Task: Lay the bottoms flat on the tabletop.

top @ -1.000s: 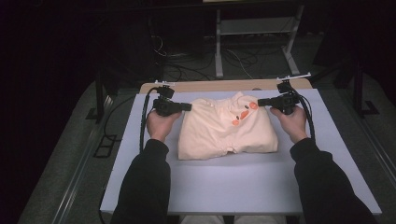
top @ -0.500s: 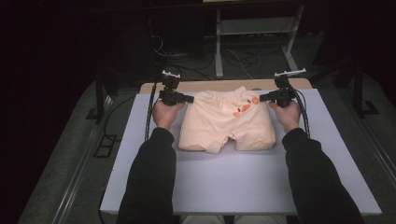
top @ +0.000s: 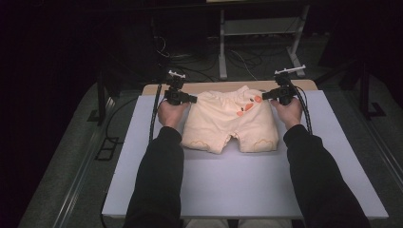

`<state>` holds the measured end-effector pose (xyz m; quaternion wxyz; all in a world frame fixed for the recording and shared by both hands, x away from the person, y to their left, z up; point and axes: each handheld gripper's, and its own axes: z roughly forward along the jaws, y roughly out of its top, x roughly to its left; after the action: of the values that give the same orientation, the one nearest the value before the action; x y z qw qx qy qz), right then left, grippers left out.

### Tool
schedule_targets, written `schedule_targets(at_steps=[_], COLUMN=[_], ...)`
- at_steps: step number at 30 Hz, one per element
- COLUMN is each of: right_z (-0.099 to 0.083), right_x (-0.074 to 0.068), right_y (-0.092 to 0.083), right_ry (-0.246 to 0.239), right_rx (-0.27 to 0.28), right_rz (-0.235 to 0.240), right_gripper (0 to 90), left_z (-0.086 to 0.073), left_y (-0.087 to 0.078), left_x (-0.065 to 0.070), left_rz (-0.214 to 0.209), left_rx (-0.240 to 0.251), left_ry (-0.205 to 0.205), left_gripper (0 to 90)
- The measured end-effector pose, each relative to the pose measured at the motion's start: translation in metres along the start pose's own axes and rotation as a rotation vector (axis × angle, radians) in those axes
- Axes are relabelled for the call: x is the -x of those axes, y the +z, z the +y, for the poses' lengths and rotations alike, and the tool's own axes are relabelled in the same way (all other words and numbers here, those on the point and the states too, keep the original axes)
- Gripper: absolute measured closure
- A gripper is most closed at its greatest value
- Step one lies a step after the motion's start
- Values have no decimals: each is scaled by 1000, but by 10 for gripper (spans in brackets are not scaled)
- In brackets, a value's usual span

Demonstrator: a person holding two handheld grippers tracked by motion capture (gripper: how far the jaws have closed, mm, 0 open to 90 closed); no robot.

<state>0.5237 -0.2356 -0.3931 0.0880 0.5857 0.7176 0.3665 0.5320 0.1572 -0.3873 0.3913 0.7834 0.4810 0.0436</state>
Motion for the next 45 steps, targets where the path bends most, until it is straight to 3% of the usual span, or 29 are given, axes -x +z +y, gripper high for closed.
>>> schedule_targets(at_steps=[7, 13, 15, 18, 23, 25, 28, 33, 38, 41, 45], right_z=[-2, -4, -8, -14, -22, -23, -25, -32, -42, -49, -60], right_x=[-3, -5, -5, -4, -3, -2, -2, -3, -7, -7, -5], right_y=[4, 6, 8, 11, 12, 10, 5, -10, -22, -30, -42], right_ry=[-24, -22, -14, -28, -68, -65, -80, -125, -153, -160, -155], right_rx=[-16, -18, -20, -26, -37, -34, -27, 23, 35, 7, 4], right_rz=[-21, -28, -35, -51, -64, -53, -25, 38, 97, 156, 166], right_gripper=[832, 821, 808, 724, 629, 573, 459, 336, 121, 75, 12], left_z=[-5, -5, -10, -18, -30, -34, -37, -43, -53, -60, -69], left_y=[8, 4, 4, 4, -1, -4, -12, -23, -34, -40, -53], left_x=[1, 5, 6, 2, -4, -6, -7, -8, -7, -5, -1], left_rz=[20, 9, 23, -20, -19, -21, -8, -47, -103, -146, -170], left_rx=[-11, 19, 46, 50, 93, 108, 133, 138, 185, 205, 234], left_ry=[-3, 0, -3, -29, -63, -80, -64, -48, -53, -55, -40], left_gripper=[845, 824, 767, 675, 500, 431, 312, 129, 42, 0, 0])
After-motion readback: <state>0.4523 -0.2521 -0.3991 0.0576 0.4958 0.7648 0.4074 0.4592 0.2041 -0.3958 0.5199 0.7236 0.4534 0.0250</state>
